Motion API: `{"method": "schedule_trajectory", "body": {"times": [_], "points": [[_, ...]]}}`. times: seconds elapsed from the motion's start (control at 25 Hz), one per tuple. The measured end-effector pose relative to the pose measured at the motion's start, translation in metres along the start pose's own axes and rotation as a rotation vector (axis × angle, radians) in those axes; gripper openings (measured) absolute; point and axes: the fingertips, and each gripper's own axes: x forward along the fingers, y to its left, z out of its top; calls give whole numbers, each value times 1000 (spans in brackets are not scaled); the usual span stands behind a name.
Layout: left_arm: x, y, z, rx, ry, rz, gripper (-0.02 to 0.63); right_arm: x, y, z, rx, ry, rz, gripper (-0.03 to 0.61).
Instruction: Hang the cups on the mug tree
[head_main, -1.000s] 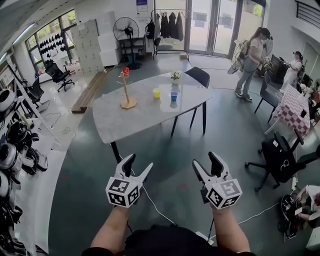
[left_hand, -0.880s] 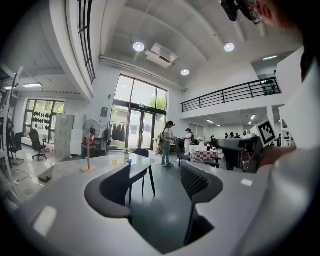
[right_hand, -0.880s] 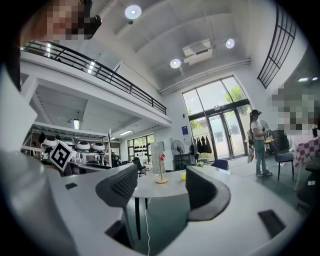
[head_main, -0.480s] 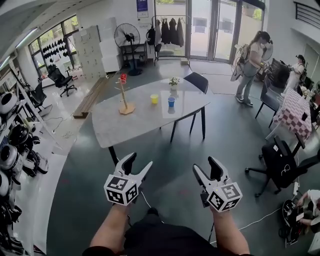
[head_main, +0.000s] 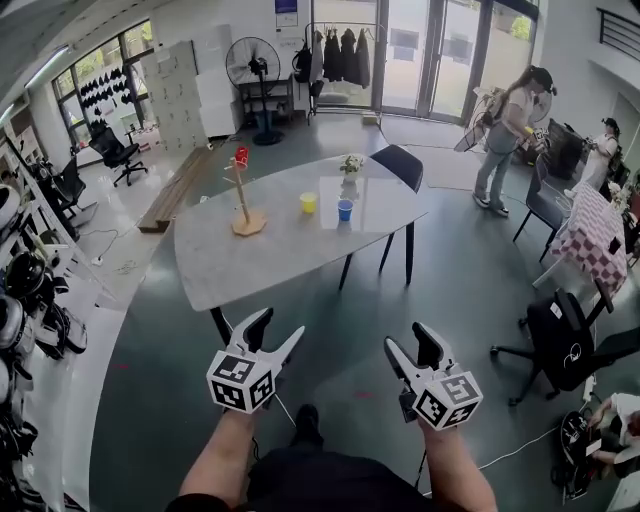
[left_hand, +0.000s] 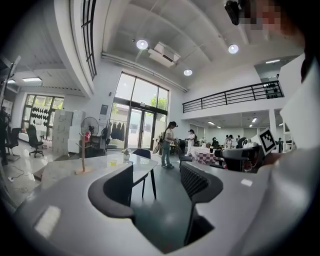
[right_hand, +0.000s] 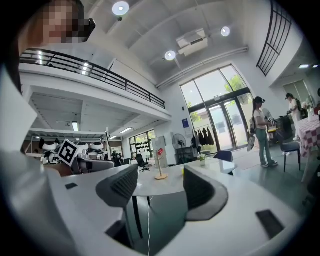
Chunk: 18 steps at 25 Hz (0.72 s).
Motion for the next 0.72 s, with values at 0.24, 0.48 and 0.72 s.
{"method": "schedule_trajectory", "body": {"times": [0.24,0.48,0.72], "points": [[49,49,-1,-2,42,-22,301,65,-39,-6,36,18,-42,270],[94,120,1,-32,47,-33,288,143,-61,23,17,2,-73,270],[127,158,25,-7,12,-118,288,210,-52,58,-32,-18,-66,270]]}}
